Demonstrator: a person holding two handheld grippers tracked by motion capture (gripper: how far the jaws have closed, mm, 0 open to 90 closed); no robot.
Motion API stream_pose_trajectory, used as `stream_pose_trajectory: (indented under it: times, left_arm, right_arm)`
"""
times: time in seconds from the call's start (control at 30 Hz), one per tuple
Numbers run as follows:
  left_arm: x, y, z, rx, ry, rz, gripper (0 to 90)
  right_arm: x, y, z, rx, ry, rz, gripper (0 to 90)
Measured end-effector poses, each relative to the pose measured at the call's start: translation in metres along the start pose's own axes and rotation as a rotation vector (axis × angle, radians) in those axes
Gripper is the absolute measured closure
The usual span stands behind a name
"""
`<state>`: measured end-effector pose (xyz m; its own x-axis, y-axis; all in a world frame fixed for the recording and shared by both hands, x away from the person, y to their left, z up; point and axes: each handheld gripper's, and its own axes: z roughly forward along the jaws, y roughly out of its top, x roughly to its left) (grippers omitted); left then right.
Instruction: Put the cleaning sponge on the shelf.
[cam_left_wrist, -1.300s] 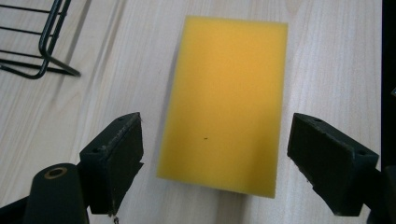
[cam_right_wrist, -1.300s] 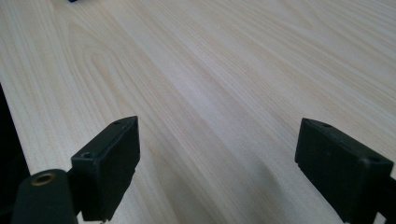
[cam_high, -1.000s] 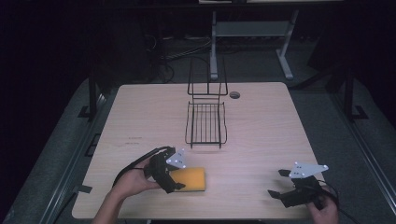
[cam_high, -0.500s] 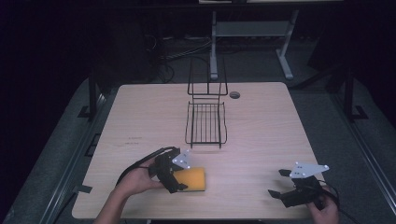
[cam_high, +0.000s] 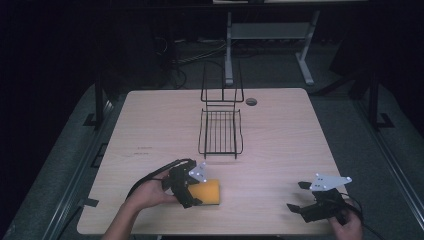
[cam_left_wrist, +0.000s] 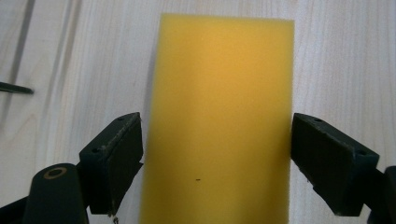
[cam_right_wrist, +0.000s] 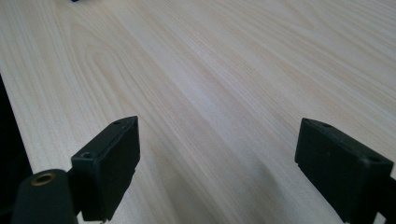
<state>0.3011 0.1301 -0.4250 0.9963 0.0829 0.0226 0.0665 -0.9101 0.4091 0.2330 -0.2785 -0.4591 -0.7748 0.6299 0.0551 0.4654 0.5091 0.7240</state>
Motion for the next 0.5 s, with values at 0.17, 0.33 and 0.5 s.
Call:
stream_pose_trajectory:
  times: [0.17,0.33,0.5]
  left_arm:
    - [0.001,0.0021,0.003,0.01,-0.012,0.003,17.5]
    - [0.001,0.0031,0.0074,0.024,-0.018,0.004,17.5]
    - [0.0015,0.0034,0.01,0.024,-0.022,0.005,17.5]
  right_arm:
    - [0.0002,0.0,0.0,-0.002,0.004,-0.001,13.7]
    - [0.0002,0.0,0.0,-0.002,0.004,-0.001,13.7]
    - [0.0003,0.0001,0.0001,-0.001,0.004,-0.002,13.7]
